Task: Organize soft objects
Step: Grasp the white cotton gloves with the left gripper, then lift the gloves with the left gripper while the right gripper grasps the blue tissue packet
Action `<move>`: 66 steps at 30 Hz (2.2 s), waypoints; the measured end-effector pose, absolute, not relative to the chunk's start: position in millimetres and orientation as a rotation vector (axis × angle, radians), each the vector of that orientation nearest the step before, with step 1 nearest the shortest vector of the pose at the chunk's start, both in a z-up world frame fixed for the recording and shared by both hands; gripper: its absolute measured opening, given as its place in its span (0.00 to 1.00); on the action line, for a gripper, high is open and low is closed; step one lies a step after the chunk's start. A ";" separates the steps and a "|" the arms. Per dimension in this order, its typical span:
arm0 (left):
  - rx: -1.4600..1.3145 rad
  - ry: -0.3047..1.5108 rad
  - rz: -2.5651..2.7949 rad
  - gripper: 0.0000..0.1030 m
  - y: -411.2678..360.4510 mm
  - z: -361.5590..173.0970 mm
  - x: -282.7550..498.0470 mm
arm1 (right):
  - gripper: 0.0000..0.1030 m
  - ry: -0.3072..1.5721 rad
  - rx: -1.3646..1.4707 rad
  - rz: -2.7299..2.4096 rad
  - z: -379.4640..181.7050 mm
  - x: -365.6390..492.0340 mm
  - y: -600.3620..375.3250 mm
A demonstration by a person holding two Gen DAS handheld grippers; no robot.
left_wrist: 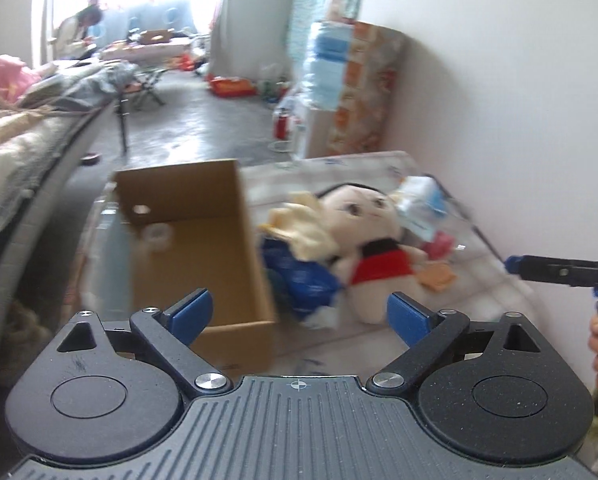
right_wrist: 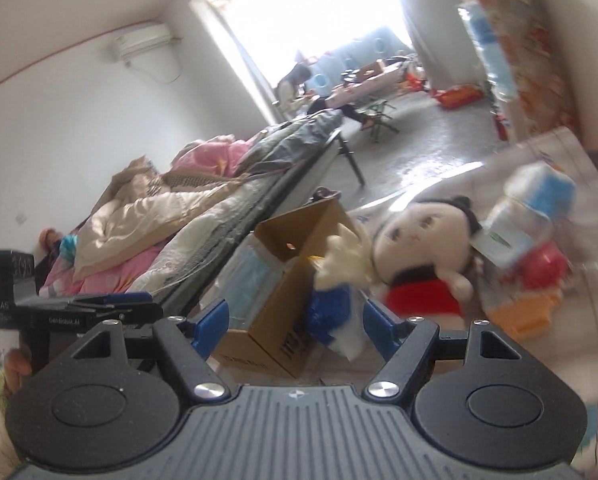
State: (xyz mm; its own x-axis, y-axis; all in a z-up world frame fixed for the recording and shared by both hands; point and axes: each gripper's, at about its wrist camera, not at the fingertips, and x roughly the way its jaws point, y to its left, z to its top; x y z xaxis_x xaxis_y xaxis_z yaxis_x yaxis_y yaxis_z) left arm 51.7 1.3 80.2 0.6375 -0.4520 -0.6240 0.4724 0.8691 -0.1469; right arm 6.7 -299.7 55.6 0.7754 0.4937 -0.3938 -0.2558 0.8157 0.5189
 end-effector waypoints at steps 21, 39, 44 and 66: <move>0.255 0.938 -0.403 0.73 -120.6 17.7 222.1 | 0.73 0.543 0.207 0.262 -48.8 77.7 -232.8; 0.334 0.969 -0.419 0.20 -139.6 2.0 223.7 | 0.88 0.574 0.107 0.372 -56.6 125.9 -200.6; 0.280 0.948 -0.420 0.15 -132.6 5.9 222.5 | 0.86 0.556 0.023 0.359 -63.7 131.7 -180.5; 0.080 0.866 -0.455 0.12 -82.9 36.4 164.6 | 0.61 0.758 0.166 0.365 -62.9 76.8 -188.6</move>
